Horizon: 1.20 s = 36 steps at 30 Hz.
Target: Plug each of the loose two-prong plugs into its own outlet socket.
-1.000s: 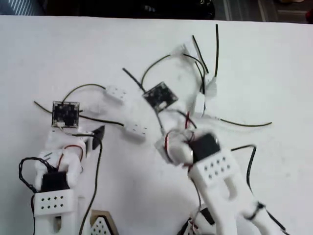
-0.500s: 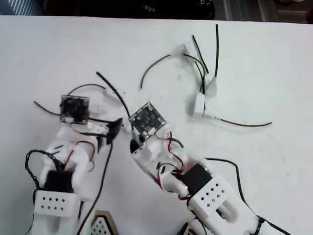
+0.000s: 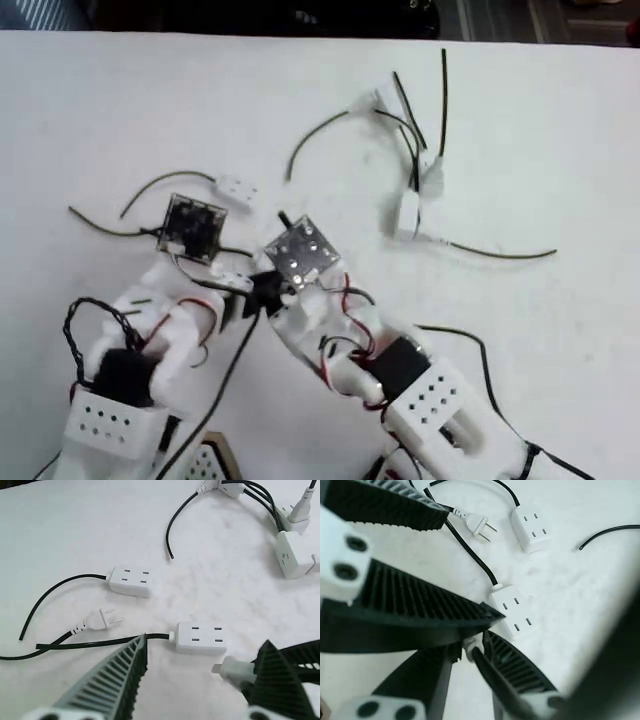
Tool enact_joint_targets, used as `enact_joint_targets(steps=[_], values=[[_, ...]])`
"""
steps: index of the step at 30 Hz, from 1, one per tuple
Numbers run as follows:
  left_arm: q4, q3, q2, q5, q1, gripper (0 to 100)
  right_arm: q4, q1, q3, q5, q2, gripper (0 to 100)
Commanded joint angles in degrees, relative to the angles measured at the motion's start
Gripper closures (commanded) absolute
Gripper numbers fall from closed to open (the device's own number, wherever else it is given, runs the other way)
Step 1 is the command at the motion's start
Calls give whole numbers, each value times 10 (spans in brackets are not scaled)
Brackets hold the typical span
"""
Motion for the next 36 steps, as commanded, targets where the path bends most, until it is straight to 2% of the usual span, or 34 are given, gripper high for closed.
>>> enact_joint_targets(steps=[1,7,11,17,23,26,29,36], values=[[-22,-19,-1,-16,-49,658,-16,58,-9,-26,-15,981],[-18,-32,7,-116,-100,661,-44,163,-8,-78,-10,981],[-12,-84,110,-177,-106,661,-102,218,21,-93,-10,981],[51,-245,342,-358,-101,658,-196,266,72,-93,-10,981],[47,-338,502,-546,-102,661,-200,276,74,-93,-10,981],[47,-367,567,-615,-102,662,-200,276,75,-93,-10,981],[41,-402,631,-641,-101,675,-200,276,75,-93,-10,981],[-39,-445,769,-661,-95,718,-200,274,75,-93,-10,981]])
